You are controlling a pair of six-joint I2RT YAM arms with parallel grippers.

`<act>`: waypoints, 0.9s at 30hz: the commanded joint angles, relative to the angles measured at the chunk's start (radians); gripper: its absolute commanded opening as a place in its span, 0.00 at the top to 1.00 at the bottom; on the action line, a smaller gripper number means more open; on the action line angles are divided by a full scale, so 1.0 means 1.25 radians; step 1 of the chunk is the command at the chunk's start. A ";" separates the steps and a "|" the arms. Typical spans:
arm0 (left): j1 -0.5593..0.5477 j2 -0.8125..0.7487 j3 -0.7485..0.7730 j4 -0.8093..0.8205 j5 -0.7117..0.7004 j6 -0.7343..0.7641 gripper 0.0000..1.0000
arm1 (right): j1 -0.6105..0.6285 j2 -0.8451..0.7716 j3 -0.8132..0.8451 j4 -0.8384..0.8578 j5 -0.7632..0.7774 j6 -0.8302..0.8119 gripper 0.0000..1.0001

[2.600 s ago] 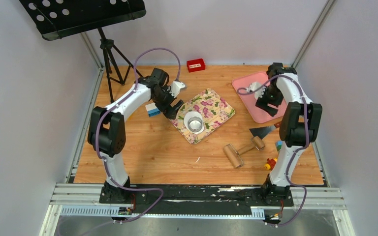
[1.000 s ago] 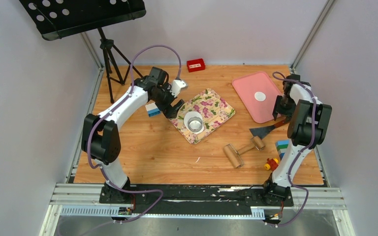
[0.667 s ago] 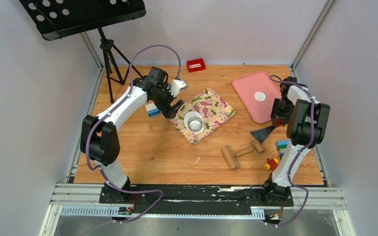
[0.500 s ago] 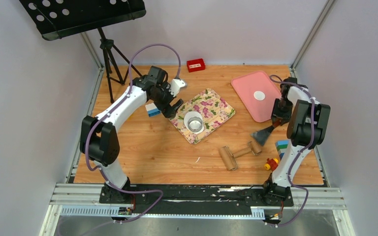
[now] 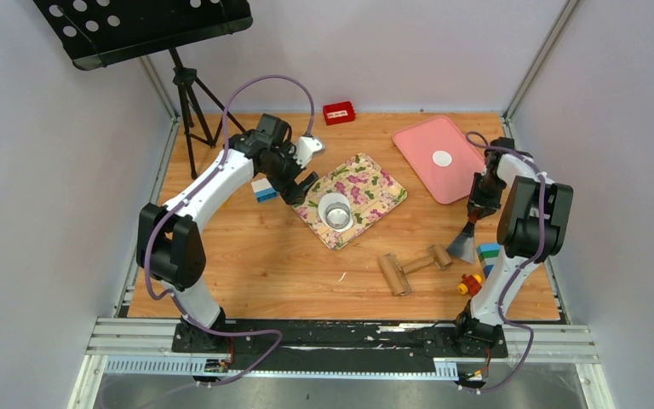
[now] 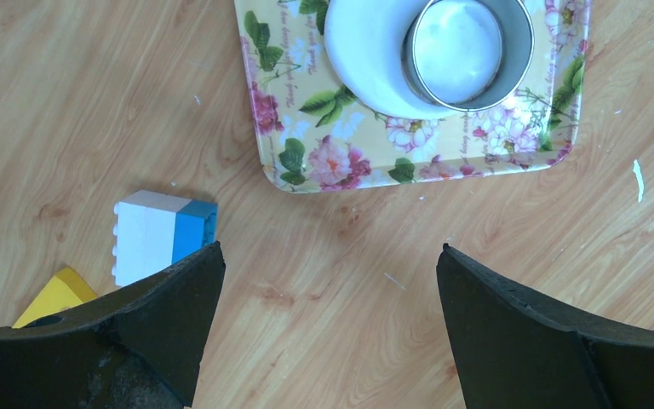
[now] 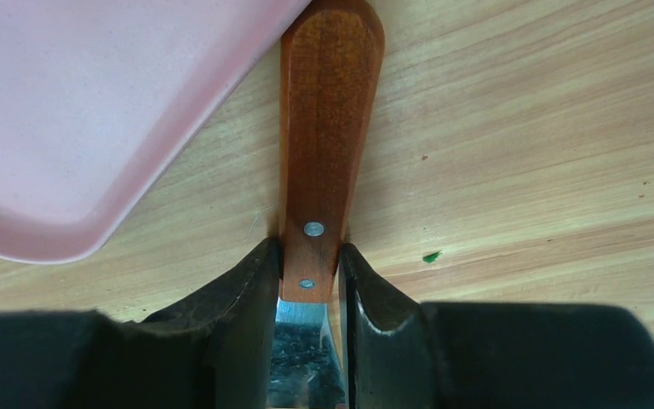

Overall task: Roll out the dumpling wrappers from the dough
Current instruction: Pick up the spatula from the center of the board.

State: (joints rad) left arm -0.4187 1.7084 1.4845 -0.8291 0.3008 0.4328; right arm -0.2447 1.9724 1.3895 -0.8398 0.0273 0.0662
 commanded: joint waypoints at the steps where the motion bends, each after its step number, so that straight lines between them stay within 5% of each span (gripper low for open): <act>1: -0.007 -0.046 0.027 -0.005 -0.006 -0.002 0.00 | 0.005 -0.027 -0.045 0.029 -0.040 0.019 0.90; 3: -0.009 -0.046 0.026 -0.005 -0.008 -0.003 0.00 | 0.004 -0.052 -0.063 0.035 -0.045 0.022 1.00; 15: -0.024 -0.058 0.025 0.002 0.003 -0.009 0.00 | -0.043 -0.262 -0.162 0.072 -0.073 0.051 1.00; 27: -0.055 -0.018 0.078 0.124 0.257 -0.056 0.00 | -0.010 -0.306 -0.062 0.045 -0.165 0.062 1.00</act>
State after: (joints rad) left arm -0.4538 1.6688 1.4967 -0.7643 0.4660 0.4114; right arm -0.2890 1.6176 1.2343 -0.7940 -0.1165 0.1162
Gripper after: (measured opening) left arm 0.998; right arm 0.293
